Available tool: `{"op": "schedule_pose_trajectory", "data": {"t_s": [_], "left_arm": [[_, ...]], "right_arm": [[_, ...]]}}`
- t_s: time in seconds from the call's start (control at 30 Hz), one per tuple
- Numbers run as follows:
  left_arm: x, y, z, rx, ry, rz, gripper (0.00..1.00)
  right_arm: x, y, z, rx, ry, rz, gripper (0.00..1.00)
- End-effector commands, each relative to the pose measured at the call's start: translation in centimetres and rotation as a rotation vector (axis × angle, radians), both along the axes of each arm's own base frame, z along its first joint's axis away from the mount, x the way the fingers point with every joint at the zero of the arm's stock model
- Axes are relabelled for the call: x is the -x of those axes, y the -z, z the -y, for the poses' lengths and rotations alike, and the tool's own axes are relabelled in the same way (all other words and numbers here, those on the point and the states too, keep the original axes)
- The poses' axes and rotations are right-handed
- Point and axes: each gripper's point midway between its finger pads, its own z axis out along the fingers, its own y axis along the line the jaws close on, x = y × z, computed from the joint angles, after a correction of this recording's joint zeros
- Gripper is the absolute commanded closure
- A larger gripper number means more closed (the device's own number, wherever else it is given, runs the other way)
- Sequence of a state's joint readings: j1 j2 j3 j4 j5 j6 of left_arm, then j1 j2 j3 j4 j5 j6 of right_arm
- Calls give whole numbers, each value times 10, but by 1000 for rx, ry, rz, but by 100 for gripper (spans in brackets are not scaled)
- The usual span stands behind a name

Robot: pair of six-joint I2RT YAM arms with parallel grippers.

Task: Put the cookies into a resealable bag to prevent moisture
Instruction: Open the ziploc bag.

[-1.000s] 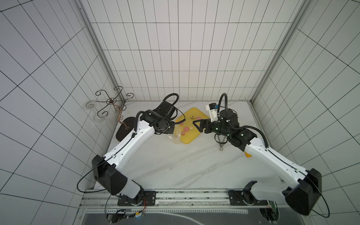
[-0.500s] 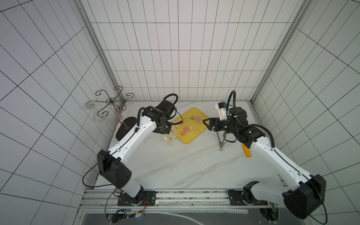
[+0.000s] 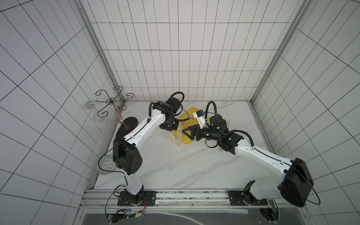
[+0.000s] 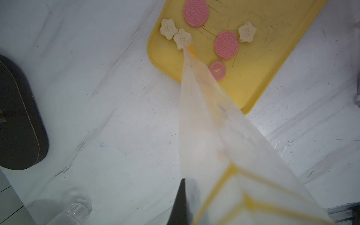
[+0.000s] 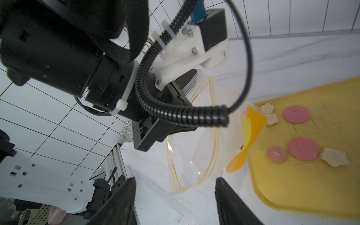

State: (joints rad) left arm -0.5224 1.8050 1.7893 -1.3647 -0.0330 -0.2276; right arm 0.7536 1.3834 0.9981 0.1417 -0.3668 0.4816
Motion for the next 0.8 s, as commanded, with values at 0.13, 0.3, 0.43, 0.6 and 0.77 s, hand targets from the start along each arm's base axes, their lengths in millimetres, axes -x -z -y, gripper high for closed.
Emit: {"op": "schedule_pose_trajectory", "data": {"t_s": [0.13,0.3,0.43,0.6,0.77], "left_arm": [[-4,-6,14,75,17,0,100],[-1,-5,15,100,22,-11,100],[1,-6,14,104,27,-13,100],[-5,-17,14,147,10,41,74],[-8,-39,15,283,-40,89,52]], "right_arm": [[-30,37,-15,77,73,19,40],[-36,56,-17,84,96,-32,55],[-41,51,-18,32,104,-67,85],[-35,43,-21,-55,99,-152,100],[-33,52,-18,-96,109,-292,100]]}}
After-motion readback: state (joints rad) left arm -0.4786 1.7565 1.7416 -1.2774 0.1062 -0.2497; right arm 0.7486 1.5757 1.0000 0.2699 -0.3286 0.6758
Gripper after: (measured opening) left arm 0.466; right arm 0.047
